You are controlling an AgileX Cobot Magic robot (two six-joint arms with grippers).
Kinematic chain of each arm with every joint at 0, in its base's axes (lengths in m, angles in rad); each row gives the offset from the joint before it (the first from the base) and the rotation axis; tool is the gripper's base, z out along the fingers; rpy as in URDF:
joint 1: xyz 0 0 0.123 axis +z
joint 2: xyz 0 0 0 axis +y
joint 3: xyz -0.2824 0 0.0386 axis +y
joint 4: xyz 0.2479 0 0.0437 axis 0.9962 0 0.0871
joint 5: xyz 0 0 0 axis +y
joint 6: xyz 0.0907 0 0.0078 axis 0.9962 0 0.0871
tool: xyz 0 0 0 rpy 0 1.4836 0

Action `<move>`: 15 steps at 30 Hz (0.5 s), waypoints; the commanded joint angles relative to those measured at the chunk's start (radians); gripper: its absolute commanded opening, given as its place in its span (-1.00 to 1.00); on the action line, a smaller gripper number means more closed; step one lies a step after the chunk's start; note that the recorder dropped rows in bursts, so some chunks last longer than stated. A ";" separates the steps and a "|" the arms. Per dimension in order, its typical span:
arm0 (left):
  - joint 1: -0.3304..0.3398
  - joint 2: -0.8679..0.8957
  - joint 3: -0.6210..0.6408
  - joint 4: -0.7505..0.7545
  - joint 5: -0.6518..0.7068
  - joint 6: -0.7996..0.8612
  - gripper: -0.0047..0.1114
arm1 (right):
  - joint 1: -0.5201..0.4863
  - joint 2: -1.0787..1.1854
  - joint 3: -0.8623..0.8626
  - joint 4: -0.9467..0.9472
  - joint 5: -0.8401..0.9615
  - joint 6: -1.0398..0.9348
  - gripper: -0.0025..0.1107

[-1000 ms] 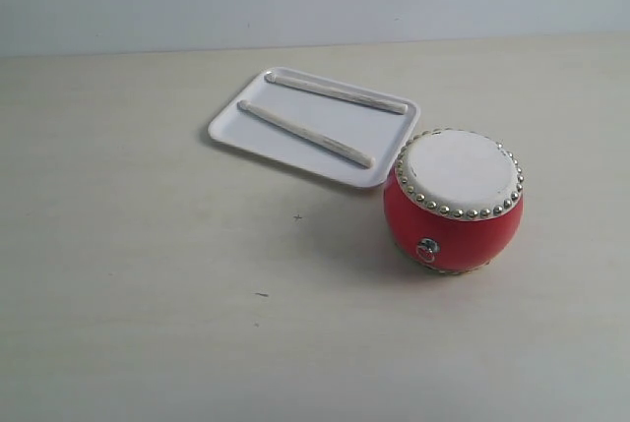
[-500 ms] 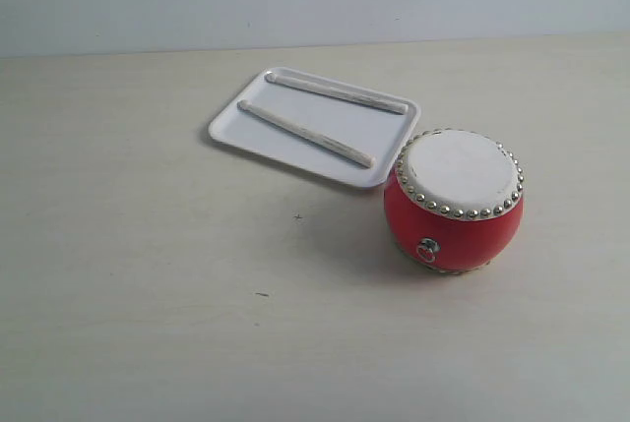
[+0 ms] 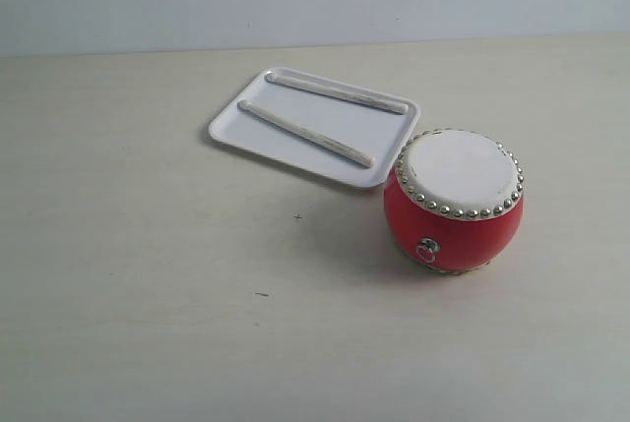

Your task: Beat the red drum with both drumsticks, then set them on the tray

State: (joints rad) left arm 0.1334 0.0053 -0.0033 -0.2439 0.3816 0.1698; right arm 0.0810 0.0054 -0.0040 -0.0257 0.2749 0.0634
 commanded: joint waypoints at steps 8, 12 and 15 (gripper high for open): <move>-0.005 -0.005 0.003 -0.006 -0.014 -0.006 -0.92 | -0.005 -0.005 0.004 0.000 0.000 -0.001 -0.96; -0.005 -0.005 0.003 -0.006 -0.014 -0.006 -0.92 | -0.005 -0.005 0.004 0.000 0.000 -0.001 -0.96; -0.005 -0.005 0.003 -0.006 -0.014 -0.006 -0.92 | -0.005 -0.005 0.004 0.000 0.000 -0.001 -0.96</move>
State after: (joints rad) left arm 0.1334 0.0053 -0.0033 -0.2439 0.3816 0.1698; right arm 0.0810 0.0054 -0.0040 -0.0257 0.2755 0.0634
